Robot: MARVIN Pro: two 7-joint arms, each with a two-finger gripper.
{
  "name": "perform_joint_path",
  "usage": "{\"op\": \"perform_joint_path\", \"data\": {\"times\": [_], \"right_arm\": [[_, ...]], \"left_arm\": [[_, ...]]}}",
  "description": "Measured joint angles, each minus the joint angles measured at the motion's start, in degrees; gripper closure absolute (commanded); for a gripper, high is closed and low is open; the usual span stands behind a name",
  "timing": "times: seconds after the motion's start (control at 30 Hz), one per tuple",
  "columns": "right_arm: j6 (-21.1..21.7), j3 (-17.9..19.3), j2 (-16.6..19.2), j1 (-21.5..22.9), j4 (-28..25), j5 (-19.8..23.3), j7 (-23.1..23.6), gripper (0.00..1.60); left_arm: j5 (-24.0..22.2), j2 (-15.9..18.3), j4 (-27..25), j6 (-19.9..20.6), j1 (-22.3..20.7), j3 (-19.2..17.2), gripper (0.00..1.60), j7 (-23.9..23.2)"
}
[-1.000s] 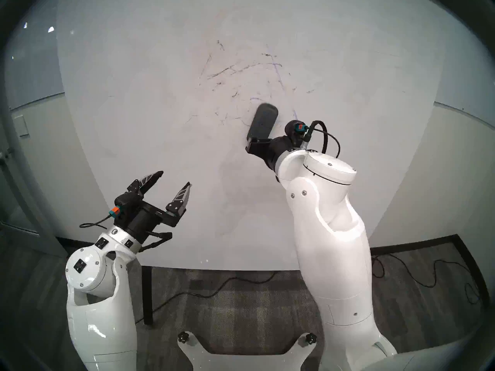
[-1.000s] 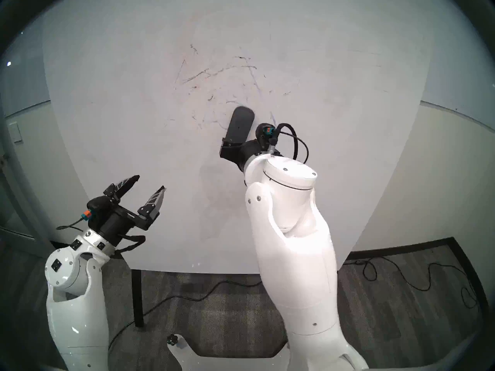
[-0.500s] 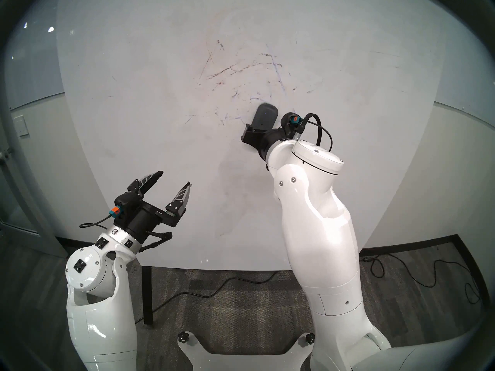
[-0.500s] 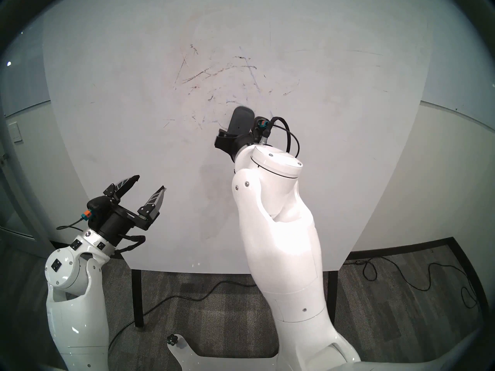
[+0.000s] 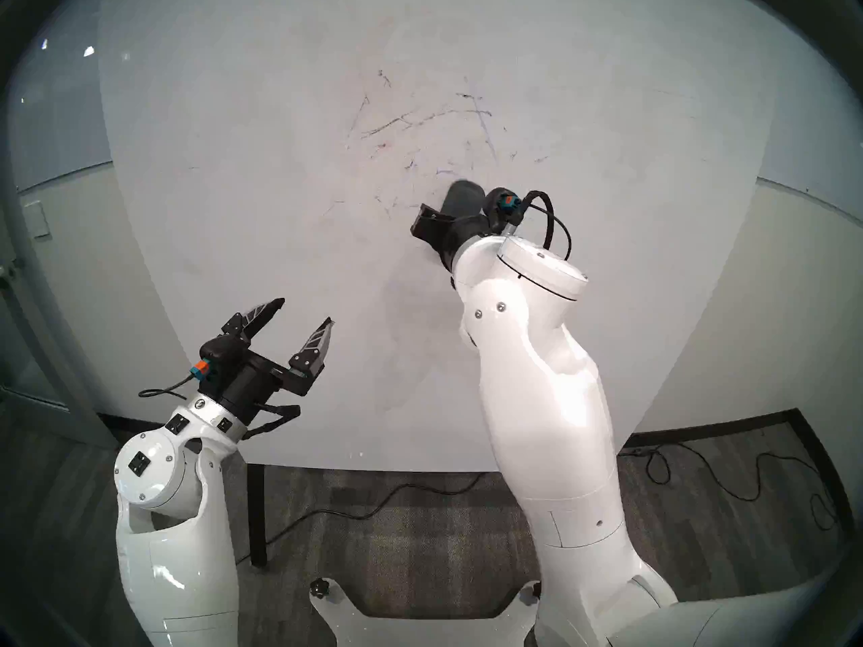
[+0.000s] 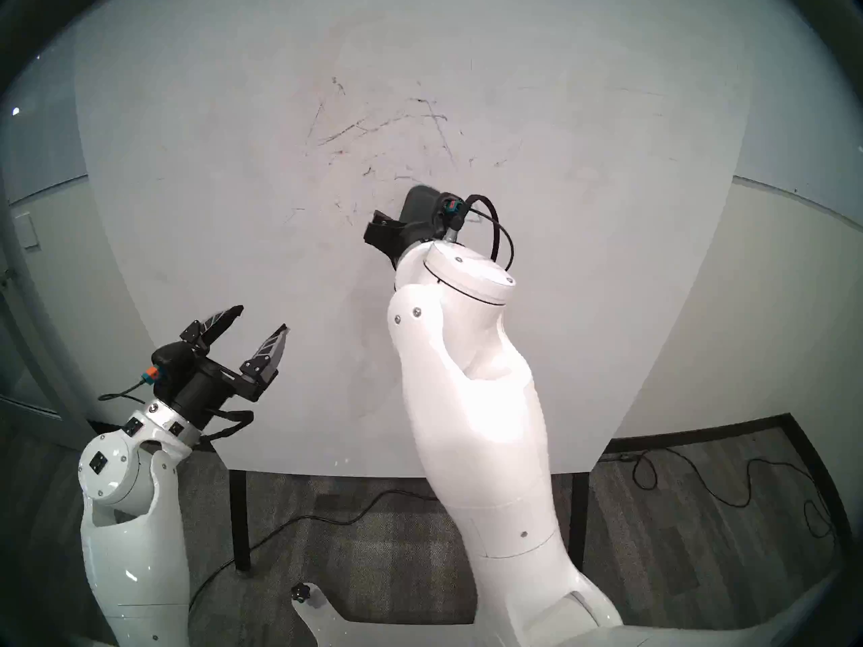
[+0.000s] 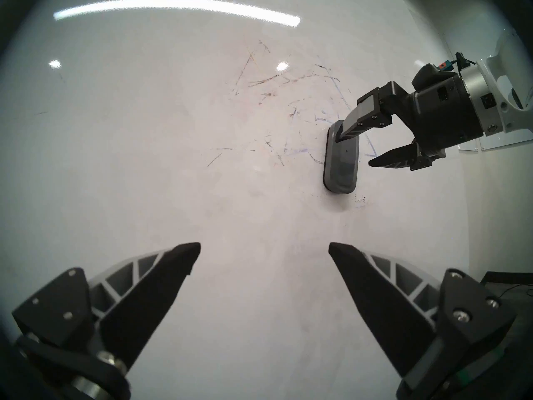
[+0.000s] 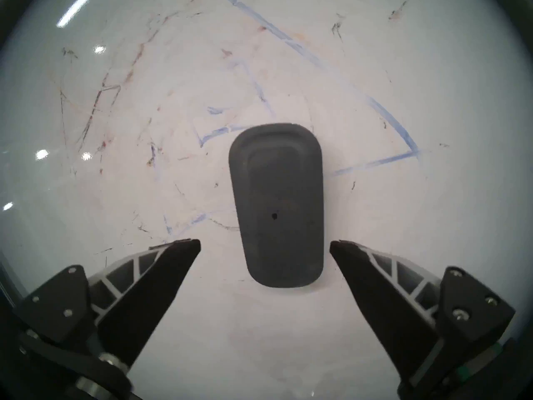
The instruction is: Erase all marks on the whiteboard with the eraser
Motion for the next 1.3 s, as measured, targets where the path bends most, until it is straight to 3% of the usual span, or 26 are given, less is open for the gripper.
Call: {"op": "perform_joint_path", "data": {"times": [0.57,0.77,1.3], "right_arm": [[-4.62,-3.96,0.82,1.94,3.98,-5.14,0.90,0.00],[-5.83,-5.00,0.91,2.39,5.38,-8.02,-1.07,0.00],[-7.70,-5.17,0.68,3.51,7.44,-10.49,-3.50,0.00]], "left_arm": [[-0.01,0.00,0.00,0.00,0.00,0.00,0.00,0.01],[-0.01,0.00,0.00,0.00,0.00,0.00,0.00,0.01],[-0.01,0.01,0.00,-0.01,0.00,0.00,0.00,0.01]]}}
